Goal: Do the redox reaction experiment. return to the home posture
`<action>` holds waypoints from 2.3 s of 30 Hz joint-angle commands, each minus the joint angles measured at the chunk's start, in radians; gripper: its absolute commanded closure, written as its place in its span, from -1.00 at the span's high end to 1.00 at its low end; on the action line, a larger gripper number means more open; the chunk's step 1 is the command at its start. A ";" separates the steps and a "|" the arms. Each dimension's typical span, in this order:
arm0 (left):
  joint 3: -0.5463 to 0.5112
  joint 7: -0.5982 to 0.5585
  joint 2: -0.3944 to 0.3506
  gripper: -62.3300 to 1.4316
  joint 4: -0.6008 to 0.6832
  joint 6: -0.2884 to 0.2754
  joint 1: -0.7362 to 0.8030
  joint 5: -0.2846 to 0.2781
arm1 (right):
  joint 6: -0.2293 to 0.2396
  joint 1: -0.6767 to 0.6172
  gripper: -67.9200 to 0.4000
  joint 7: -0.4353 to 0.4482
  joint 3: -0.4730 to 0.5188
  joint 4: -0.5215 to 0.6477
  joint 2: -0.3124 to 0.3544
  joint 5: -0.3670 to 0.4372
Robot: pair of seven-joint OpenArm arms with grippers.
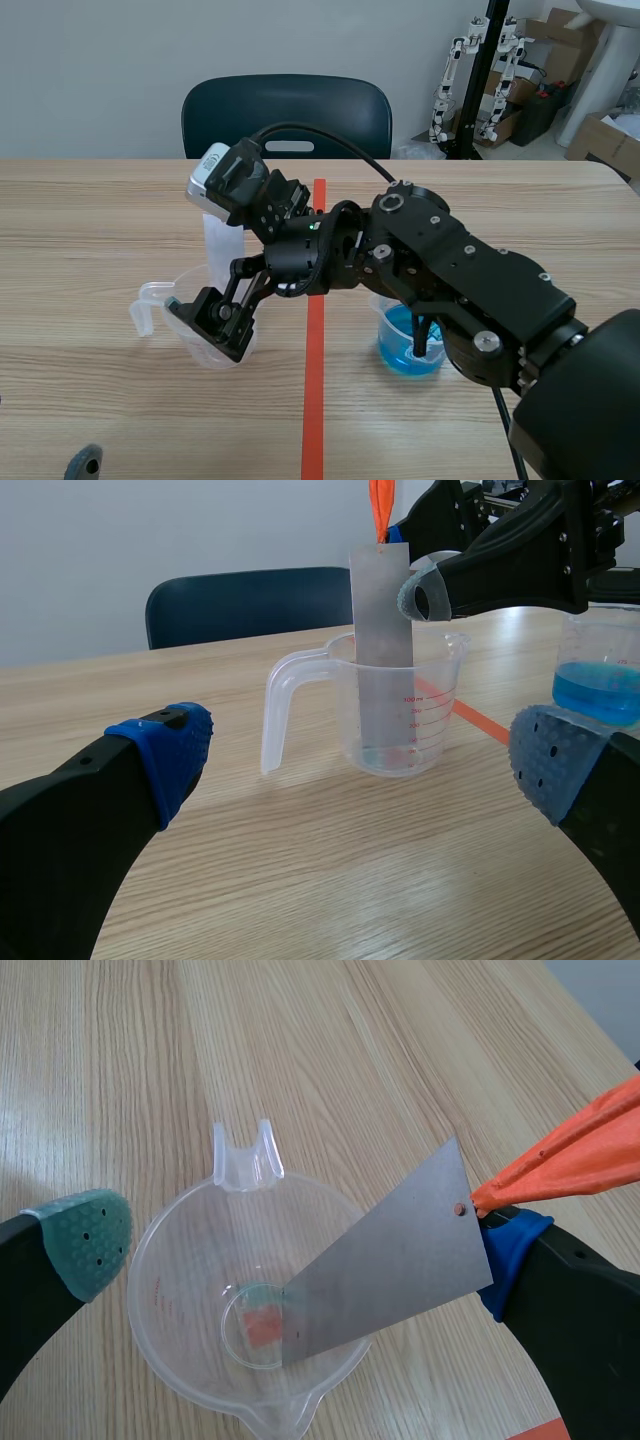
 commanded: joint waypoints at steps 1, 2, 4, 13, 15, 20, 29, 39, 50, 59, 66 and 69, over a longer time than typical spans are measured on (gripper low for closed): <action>-0.005 -0.046 -0.008 1.00 0.005 -0.001 0.003 -0.006 | 0.000 0.018 1.00 0.016 0.002 0.009 -0.009 0.008; -0.005 -0.046 -0.008 1.00 0.005 -0.001 0.003 -0.006 | 0.000 0.018 1.00 0.016 0.002 0.009 -0.009 0.008; -0.005 -0.046 -0.008 1.00 0.005 -0.001 0.003 -0.006 | 0.000 0.018 1.00 0.016 0.002 0.009 -0.009 0.008; -0.005 -0.046 -0.008 1.00 0.005 -0.001 0.003 -0.006 | 0.000 0.018 1.00 0.027 0.002 0.009 -0.009 0.008; -0.005 -0.046 -0.008 1.00 0.005 -0.001 0.003 -0.006 | 0.000 0.018 1.00 0.027 0.002 0.009 -0.009 0.008; -0.005 -0.046 -0.008 1.00 0.005 -0.001 0.003 -0.006 | 0.000 0.018 1.00 0.027 0.002 0.009 -0.009 0.008; -0.005 -0.046 -0.009 1.00 0.005 -0.001 0.003 -0.006 | 0.000 0.023 1.00 0.027 0.003 0.009 -0.009 0.009; -0.003 -0.046 -0.035 1.00 0.037 -0.002 0.065 -0.013 | 0.000 0.100 1.00 0.011 0.004 0.014 -0.008 0.066; -0.005 -0.046 -0.178 1.00 0.096 0.024 0.273 -0.100 | 0.001 0.100 1.00 -0.036 0.024 0.154 0.017 0.158; -0.105 0.073 -0.225 1.00 0.426 0.020 0.451 -0.336 | 0.000 0.078 1.00 -0.122 0.036 0.372 0.105 0.313; -0.177 0.318 -0.225 1.00 0.771 0.021 0.590 -0.336 | -0.063 0.077 1.00 -0.143 0.106 0.497 0.202 0.443; -0.184 0.383 -0.225 1.00 0.887 0.021 0.642 -0.336 | -0.099 0.066 1.00 -0.142 0.144 0.534 0.244 0.479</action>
